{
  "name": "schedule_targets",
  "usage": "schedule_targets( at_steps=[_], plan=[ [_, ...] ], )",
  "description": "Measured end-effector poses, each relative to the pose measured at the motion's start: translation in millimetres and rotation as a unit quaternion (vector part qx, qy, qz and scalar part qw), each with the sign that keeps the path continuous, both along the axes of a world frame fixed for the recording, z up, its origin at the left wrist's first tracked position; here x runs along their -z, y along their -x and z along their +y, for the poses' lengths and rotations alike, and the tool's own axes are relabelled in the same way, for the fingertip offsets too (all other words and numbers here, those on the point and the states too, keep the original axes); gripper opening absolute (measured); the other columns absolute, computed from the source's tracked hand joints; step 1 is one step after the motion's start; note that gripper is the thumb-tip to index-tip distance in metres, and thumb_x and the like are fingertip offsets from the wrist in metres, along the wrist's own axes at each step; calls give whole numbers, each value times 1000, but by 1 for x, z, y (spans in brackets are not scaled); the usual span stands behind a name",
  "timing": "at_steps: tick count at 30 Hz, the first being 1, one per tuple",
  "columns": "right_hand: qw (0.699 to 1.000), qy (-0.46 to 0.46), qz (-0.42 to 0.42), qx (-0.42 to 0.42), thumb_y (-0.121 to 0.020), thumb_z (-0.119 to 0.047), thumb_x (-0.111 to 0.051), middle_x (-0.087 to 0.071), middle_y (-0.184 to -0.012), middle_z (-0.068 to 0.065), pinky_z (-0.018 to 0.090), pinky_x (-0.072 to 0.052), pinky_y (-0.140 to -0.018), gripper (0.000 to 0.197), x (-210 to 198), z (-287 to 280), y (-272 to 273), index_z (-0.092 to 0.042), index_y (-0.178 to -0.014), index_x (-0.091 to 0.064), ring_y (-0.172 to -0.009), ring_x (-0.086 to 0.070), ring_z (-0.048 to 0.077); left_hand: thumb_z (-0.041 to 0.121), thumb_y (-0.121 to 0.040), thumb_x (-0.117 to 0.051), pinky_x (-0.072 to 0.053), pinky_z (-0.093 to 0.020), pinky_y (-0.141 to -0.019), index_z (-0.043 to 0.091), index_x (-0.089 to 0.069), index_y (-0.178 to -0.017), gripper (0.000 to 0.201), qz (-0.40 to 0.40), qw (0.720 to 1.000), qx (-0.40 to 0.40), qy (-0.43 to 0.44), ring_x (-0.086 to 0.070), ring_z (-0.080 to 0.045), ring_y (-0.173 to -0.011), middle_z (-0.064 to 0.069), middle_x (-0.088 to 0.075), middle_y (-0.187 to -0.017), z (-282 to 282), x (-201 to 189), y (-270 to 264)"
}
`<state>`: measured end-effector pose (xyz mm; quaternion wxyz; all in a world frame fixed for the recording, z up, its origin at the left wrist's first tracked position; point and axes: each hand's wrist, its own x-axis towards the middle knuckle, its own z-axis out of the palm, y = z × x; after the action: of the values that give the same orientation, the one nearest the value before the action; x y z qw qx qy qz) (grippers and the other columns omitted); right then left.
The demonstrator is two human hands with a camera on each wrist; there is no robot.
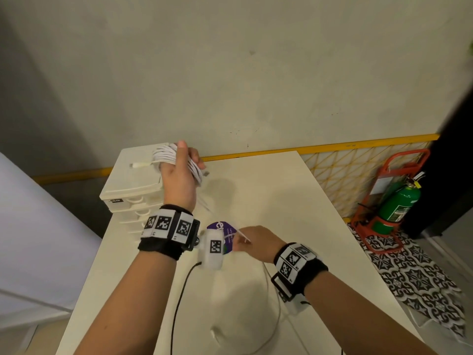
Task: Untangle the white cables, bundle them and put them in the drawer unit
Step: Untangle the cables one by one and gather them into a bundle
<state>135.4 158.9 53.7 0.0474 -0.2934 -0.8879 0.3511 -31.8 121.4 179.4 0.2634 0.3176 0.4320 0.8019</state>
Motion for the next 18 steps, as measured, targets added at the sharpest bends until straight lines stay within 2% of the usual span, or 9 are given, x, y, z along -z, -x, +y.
schedule_targets(
  at_steps=[2, 4, 6, 8, 11, 12, 14, 16, 18],
  plan=[
    [998, 52, 27, 2, -88, -19, -58, -55, -72, -15, 19, -42, -64, 15, 0, -4, -5, -27, -76, -56, -61, -51, -1, 18, -100, -43, -43, -23, -51, 20, -46, -78, 22, 110, 991, -67, 29, -48, -11, -54, 2, -51, -63, 1, 2, 12],
    [992, 89, 85, 34, -87, -16, -59, -58, -68, -10, 19, -46, -60, 12, -7, -4, -9, -23, -76, -61, -53, -52, -1, 18, -99, -45, -43, -19, -59, 15, -48, -76, 23, 260, 957, -105, 73, -48, -8, -54, 0, -49, -61, 0, 11, 28],
    [983, 97, 147, 55, -89, -15, -58, -58, -65, -4, 21, -47, -59, 11, -17, -1, -16, -15, -78, -63, -51, -52, 3, 24, -98, -47, -42, -27, -58, 9, -49, -63, 38, 396, 894, -114, 175, -46, -14, -49, -3, -45, -52, -2, 23, 45],
    [967, 107, 214, 82, -93, -13, -52, -57, -64, 1, 21, -46, -60, 17, -26, 6, -24, -11, -81, -65, -51, -52, 11, 32, -98, -47, -38, -36, -53, 7, -44, -50, 54, 492, 812, -93, 301, -40, -25, -42, -8, -40, -44, -5, 36, 60],
    [938, 126, 290, 146, -95, -8, -46, -57, -62, 6, 20, -46, -59, 22, -34, 20, -37, -13, -83, -64, -50, -52, 16, 38, -96, -47, -44, -37, -57, -3, -58, -61, 55, 557, 713, 8, 426, -49, -28, -47, -16, -53, -52, -11, 54, 66],
    [934, 122, 296, 159, -96, -9, -45, -56, -61, 6, 20, -46, -59, 23, -35, 24, -39, -13, -85, -64, -51, -52, 17, 40, -96, -47, -46, -34, -60, -3, -62, -67, 54, 553, 698, 47, 452, -52, -24, -48, -12, -58, -55, -13, 59, 62],
    [928, 112, 302, 185, -96, -9, -44, -54, -59, 5, 19, -45, -59, 23, -35, 34, -42, -13, -88, -65, -50, -51, 16, 46, -95, -47, -49, -28, -62, -1, -66, -67, 58, 503, 709, 140, 474, -55, -16, -45, -6, -62, -53, -21, 64, 50],
    [923, 88, 303, 220, -95, -9, -47, -51, -57, 1, 18, -44, -58, 21, -32, 46, -45, -15, -91, -66, -50, -47, 11, 55, -93, -42, -46, -20, -52, -5, -66, -71, 68, 447, 719, 241, 474, -51, -13, -39, -4, -61, -49, -28, 64, 37],
    [923, 43, 292, 247, -93, -11, -51, -50, -55, -5, 19, -41, -60, 20, -28, 57, -50, -21, -91, -69, -51, -45, 8, 62, -86, -51, -42, -22, -43, -4, -62, -71, 68, 419, 712, 332, 455, -47, -15, -37, -1, -56, -46, -34, 62, 25]
  ],
)
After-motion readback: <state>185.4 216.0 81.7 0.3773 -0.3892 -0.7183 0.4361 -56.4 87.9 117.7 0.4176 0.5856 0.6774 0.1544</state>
